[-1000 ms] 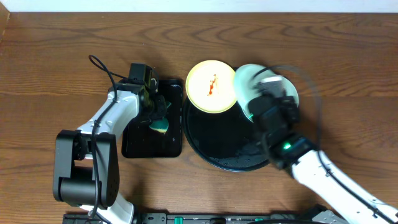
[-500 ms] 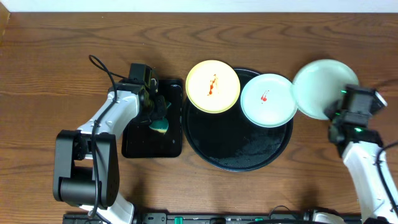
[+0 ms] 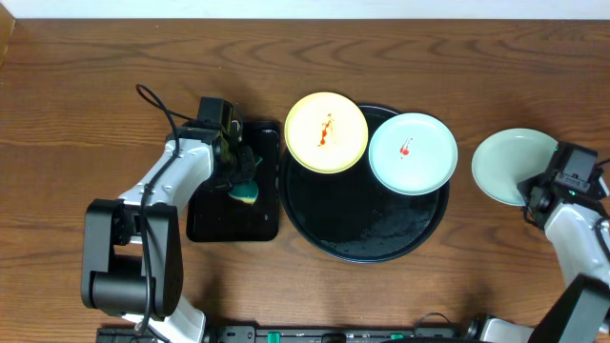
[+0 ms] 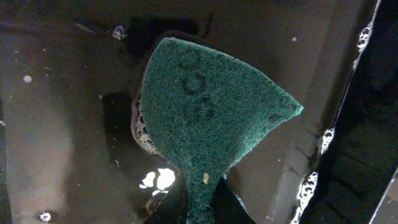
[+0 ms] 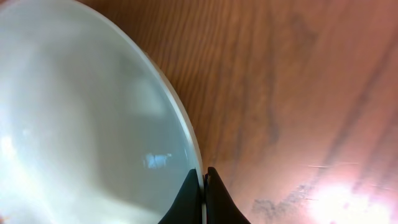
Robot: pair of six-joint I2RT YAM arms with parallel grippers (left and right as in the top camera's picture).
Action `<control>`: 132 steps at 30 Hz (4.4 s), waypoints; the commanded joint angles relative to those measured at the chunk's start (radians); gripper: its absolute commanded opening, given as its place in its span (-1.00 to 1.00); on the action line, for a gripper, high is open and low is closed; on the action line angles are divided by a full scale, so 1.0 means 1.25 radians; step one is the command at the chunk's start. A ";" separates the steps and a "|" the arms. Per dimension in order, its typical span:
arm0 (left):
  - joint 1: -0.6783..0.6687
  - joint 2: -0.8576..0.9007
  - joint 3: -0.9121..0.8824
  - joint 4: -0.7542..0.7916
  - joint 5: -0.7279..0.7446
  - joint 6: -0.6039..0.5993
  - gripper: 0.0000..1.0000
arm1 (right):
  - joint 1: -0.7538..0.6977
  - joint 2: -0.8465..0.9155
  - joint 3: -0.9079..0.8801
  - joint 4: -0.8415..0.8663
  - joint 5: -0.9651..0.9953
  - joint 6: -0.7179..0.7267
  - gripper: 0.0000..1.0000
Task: Clean dirty plates on tray and stack at the side
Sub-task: 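Lift the cleaned pale green plate with right gripper and carry it right, then set the plate on the table right of the tray and release, then lift the green sponge from the small tray with the left gripper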
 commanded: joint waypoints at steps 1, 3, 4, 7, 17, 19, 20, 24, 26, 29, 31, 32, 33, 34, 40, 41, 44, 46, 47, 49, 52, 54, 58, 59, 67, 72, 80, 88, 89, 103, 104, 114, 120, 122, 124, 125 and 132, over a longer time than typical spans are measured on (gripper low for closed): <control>0.003 0.014 -0.010 -0.005 -0.005 0.007 -0.85 | -0.002 0.029 0.005 0.024 -0.034 -0.027 -0.98; 0.003 0.014 -0.010 -0.007 -0.005 0.007 -0.85 | -0.002 0.030 0.005 0.046 -0.038 -0.043 -0.98; 0.003 0.014 -0.010 -0.008 -0.005 0.007 -0.85 | -0.002 0.030 0.005 0.068 -0.052 -0.059 -0.89; 0.003 0.014 -0.010 -0.007 -0.005 0.007 -0.85 | -0.002 0.030 0.006 0.126 -0.153 -0.136 -0.21; 0.003 0.014 -0.010 -0.007 -0.005 0.007 -0.85 | 0.056 0.030 0.005 0.143 -0.530 -0.393 -0.11; 0.003 0.014 -0.010 -0.007 -0.005 0.007 -0.85 | 0.081 0.030 0.005 0.105 -0.530 -0.432 -0.14; 0.003 0.014 -0.010 -0.007 -0.005 0.007 -0.85 | 0.092 0.031 0.005 0.090 -0.530 -0.444 -0.14; 0.003 0.014 -0.010 -0.007 -0.005 0.007 -0.85 | 0.132 0.047 0.000 0.065 -0.526 -0.472 -0.14; 0.003 0.014 -0.010 -0.007 -0.005 0.007 -0.85 | 0.150 0.062 -0.001 0.067 -0.524 -0.472 -0.14; 0.003 0.014 -0.010 -0.007 -0.005 0.007 -0.85 | 0.168 0.081 -0.001 0.081 -0.524 -0.472 -0.14; 0.003 0.014 -0.010 -0.007 -0.005 0.007 -0.85 | 0.178 0.096 -0.001 0.097 -0.523 -0.472 -0.14; 0.003 0.014 -0.010 -0.007 -0.005 0.007 -0.85 | 0.181 0.103 -0.001 0.105 -0.522 -0.472 -0.14; 0.003 0.014 -0.010 -0.007 -0.005 0.007 -0.85 | 0.184 0.110 -0.001 0.110 -0.518 -0.472 -0.14; 0.003 0.014 -0.010 -0.007 -0.005 0.007 -0.85 | 0.187 0.117 -0.001 0.113 -0.510 -0.471 -0.16; 0.003 0.014 -0.010 -0.007 -0.005 0.007 -0.85 | 0.193 0.140 -0.001 0.148 -0.500 -0.459 -0.49; 0.003 0.014 -0.010 -0.007 -0.005 0.007 -0.86 | 0.193 0.140 -0.001 0.154 -0.500 -0.457 -0.63; 0.003 0.014 -0.010 -0.007 -0.005 0.007 -0.85 | 0.192 0.140 -0.001 0.157 -0.501 -0.444 -0.93; 0.003 0.014 -0.010 -0.007 -0.005 0.007 -0.85 | 0.192 0.139 -0.001 0.155 -0.504 -0.444 -0.97; 0.003 0.014 -0.010 -0.007 -0.005 0.007 -0.85 | 0.192 0.139 -0.001 0.154 -0.507 -0.444 -0.97; 0.003 0.014 -0.010 -0.007 -0.005 0.007 -0.85 | 0.192 0.133 0.000 0.145 -0.510 -0.444 -0.97; 0.003 0.014 -0.010 -0.007 -0.005 0.007 -0.85 | 0.192 0.106 0.000 0.122 -0.528 -0.444 -0.98; 0.003 0.014 -0.010 -0.006 -0.005 0.007 -0.85 | 0.195 0.075 0.000 0.101 -0.536 -0.444 -0.98; 0.003 0.014 -0.010 -0.006 -0.005 0.007 -0.85 | 0.225 0.014 0.000 0.038 -0.548 -0.445 -0.97; 0.003 0.014 -0.010 -0.006 -0.005 0.007 -0.86 | 0.238 0.004 -0.001 0.019 -0.548 -0.445 -0.97; 0.003 -0.016 -0.009 -0.008 -0.004 0.004 -0.86 | 0.368 0.008 -0.003 -0.094 -0.465 -0.444 -0.97; 0.003 -0.106 -0.004 -0.014 0.024 -0.008 -0.86 | 0.430 0.025 -0.003 -0.088 -0.449 -0.435 -0.98; 0.004 -0.243 -0.004 -0.002 0.023 -0.001 -0.85 | 0.475 0.077 -0.003 -0.062 -0.428 -0.399 -0.98; 0.005 -0.258 -0.005 0.007 0.026 0.017 -0.86 | 0.475 0.088 -0.003 -0.062 -0.428 -0.399 -0.98; 0.007 -0.258 -0.005 0.009 0.026 0.020 -0.85 | 0.475 0.088 -0.003 -0.062 -0.428 -0.399 -0.98; 0.205 -0.257 -0.005 0.055 0.425 0.087 -0.86 | 0.475 0.088 -0.003 -0.062 -0.428 -0.399 -0.98; 0.225 -0.257 -0.005 0.057 0.458 0.092 -0.85 | 0.475 0.088 -0.003 -0.062 -0.427 -0.399 -0.98; 0.332 -0.257 -0.009 0.053 0.588 0.125 -0.85 | 0.475 0.088 -0.003 -0.061 -0.422 -0.399 -0.98; 0.333 -0.257 -0.009 0.054 0.588 0.125 -0.86 | 0.475 0.088 -0.003 -0.061 -0.422 -0.399 -0.98; 0.333 -0.257 -0.009 0.054 0.588 0.125 -0.86 | 0.475 0.088 -0.003 -0.061 -0.422 -0.399 -0.98; 0.333 -0.257 -0.009 0.054 0.588 0.125 -0.86 | 0.475 0.088 -0.003 -0.061 -0.422 -0.399 -0.98; 0.333 -0.257 -0.009 0.054 0.588 0.125 -0.86 | 0.475 0.088 -0.003 -0.061 -0.422 -0.399 -0.98; 0.333 -0.257 -0.009 0.054 0.589 0.125 -0.86 | 0.475 0.088 -0.003 -0.061 -0.422 -0.399 -0.98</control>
